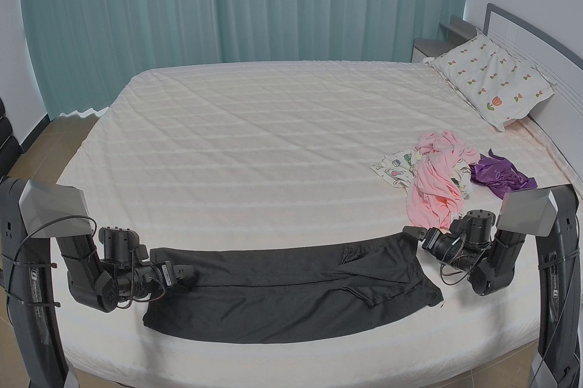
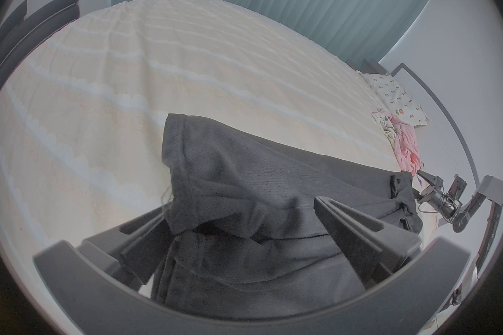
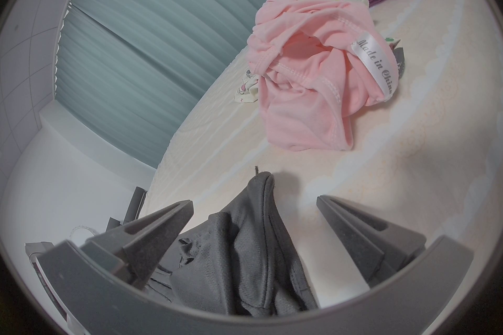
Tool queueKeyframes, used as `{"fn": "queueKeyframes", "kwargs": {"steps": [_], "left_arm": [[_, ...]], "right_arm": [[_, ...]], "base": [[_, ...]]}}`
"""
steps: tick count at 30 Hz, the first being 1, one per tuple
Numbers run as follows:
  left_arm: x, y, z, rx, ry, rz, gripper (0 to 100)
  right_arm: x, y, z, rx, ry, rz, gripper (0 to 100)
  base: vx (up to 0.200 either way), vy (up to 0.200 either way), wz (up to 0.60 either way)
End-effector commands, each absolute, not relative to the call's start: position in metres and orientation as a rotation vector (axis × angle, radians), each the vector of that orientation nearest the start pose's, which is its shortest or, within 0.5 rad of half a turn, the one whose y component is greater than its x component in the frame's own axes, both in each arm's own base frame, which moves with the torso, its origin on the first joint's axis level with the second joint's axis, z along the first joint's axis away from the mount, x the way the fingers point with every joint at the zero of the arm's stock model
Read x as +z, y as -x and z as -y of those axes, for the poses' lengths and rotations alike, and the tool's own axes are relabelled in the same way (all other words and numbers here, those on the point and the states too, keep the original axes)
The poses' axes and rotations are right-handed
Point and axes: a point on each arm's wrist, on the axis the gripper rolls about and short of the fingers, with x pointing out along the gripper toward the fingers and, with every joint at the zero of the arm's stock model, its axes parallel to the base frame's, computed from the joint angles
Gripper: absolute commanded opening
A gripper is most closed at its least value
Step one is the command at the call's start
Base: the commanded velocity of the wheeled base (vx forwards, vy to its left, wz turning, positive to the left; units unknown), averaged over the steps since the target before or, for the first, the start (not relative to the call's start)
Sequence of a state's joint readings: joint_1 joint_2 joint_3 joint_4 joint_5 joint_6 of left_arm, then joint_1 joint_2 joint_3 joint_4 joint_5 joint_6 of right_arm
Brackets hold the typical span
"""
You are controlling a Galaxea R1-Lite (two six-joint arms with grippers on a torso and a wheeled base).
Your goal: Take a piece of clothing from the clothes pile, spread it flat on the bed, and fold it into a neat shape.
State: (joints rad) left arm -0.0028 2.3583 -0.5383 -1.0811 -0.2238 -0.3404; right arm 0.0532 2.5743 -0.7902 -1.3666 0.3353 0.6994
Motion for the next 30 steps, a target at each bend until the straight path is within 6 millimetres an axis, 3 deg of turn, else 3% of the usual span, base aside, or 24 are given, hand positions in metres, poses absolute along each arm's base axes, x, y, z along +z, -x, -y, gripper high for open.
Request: {"fn": "queueKeyframes", "kwargs": {"steps": [1, 11, 27, 28, 30], "left_arm": [[-0.055, -0.322, 0.002, -0.073, 0.412, -0.782, 100], [-0.055, -0.323, 0.0, -0.091, 0.434, -0.779, 100], [-0.057, -0.318, 0.018, -0.158, 0.414, -0.777, 100], [-0.057, -0.318, 0.018, -0.159, 0.413, -0.777, 0], [-0.058, -0.318, 0.017, -0.15, 0.409, -0.778, 0]], "right_arm": [[-0.067, -0.381, -0.028, 0.224, -0.74, -0.536, 100], [-0.067, -0.381, -0.028, 0.224, -0.74, -0.536, 100], [-0.067, -0.382, -0.028, 0.226, -0.741, -0.536, 100], [-0.067, -0.382, -0.028, 0.226, -0.741, -0.536, 100], [-0.067, -0.382, -0.028, 0.226, -0.741, -0.536, 100]], "base": [[0.0, 0.0, 0.0], [0.0, 0.0, 0.0], [0.0, 0.0, 0.0], [0.0, 0.0, 0.0], [0.0, 0.0, 0.0]]}}
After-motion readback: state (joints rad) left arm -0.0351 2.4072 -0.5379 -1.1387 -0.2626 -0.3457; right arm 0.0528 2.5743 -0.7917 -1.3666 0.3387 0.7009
